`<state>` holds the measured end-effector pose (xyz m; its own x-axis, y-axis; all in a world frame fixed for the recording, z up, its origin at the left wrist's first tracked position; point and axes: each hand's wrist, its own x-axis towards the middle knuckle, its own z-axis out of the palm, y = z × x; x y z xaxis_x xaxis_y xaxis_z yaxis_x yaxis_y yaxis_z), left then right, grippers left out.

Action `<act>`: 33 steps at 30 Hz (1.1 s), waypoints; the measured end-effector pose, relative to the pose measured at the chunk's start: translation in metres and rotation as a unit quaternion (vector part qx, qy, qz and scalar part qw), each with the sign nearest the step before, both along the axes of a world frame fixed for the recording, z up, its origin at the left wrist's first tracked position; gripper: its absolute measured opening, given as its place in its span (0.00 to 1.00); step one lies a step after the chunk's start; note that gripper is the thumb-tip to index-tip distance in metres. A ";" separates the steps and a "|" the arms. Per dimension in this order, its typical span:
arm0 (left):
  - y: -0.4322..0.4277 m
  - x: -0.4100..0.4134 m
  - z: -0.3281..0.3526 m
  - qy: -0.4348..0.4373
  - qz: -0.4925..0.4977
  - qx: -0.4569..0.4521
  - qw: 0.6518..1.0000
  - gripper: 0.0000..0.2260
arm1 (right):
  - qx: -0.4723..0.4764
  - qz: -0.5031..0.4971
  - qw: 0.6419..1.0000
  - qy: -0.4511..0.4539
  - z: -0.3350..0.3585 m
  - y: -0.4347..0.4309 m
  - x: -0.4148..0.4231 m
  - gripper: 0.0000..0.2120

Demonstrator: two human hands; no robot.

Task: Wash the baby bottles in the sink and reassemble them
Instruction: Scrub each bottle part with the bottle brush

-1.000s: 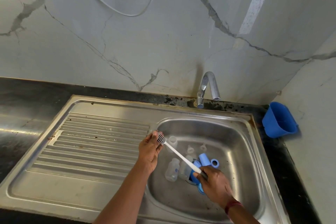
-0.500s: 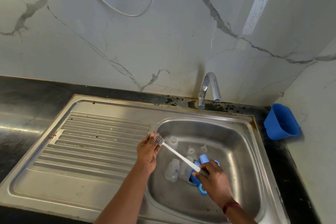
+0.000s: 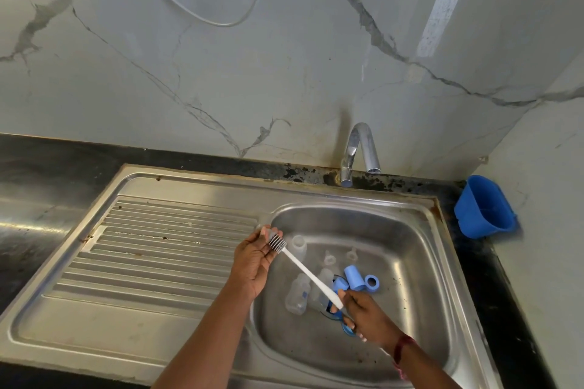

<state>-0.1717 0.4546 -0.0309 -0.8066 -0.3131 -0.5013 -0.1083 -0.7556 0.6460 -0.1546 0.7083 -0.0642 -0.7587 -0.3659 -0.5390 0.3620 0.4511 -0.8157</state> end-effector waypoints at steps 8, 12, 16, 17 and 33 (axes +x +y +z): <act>-0.002 -0.007 0.007 0.025 0.013 0.013 1.000 0.07 | -0.050 0.018 0.993 -0.106 0.024 0.004 -0.005 0.22; -0.002 -0.012 0.009 0.034 0.029 0.016 0.999 0.07 | -0.047 0.022 0.992 -0.117 0.033 0.003 -0.009 0.22; -0.007 -0.012 0.013 0.060 0.048 0.033 0.996 0.08 | -0.027 0.035 0.992 -0.118 0.033 0.007 -0.013 0.23; -0.011 -0.013 0.015 0.066 0.056 0.040 0.995 0.08 | -0.021 0.041 0.993 -0.112 0.031 0.010 -0.012 0.23; 0.013 -0.009 0.003 -0.122 -0.067 -0.121 0.983 0.19 | 0.015 -0.045 0.998 0.040 0.004 0.023 0.002 0.16</act>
